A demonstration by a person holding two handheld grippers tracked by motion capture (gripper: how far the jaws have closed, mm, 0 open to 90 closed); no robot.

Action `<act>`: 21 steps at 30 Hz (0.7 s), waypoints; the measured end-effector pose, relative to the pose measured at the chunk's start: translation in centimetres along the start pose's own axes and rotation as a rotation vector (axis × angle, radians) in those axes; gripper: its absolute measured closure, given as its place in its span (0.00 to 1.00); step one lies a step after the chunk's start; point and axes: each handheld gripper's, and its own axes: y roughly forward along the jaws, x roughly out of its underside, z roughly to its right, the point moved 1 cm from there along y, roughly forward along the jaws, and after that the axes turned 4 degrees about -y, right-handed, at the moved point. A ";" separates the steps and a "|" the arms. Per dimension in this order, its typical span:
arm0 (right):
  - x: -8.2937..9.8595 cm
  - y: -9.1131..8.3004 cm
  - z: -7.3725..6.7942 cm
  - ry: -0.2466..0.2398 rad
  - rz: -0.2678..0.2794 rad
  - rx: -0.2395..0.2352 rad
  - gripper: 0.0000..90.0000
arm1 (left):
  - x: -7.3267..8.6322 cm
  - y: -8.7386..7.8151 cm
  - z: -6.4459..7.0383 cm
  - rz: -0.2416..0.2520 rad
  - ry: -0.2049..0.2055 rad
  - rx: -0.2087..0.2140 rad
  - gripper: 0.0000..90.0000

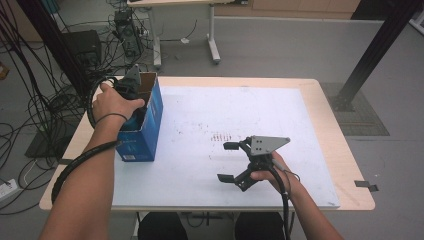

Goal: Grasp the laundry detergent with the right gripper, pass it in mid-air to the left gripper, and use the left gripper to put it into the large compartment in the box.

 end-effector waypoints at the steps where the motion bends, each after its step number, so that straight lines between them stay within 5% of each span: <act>1: 0.0 0.0 0.0 0.001 0.001 -0.001 0.02 | 0.0 0.0 0.0 -0.001 0.001 0.000 0.42; 21: -0.1 -0.2 -0.1 -0.002 -0.002 0.002 0.02 | 0.0 0.0 0.3 0.000 -0.002 -0.006 0.42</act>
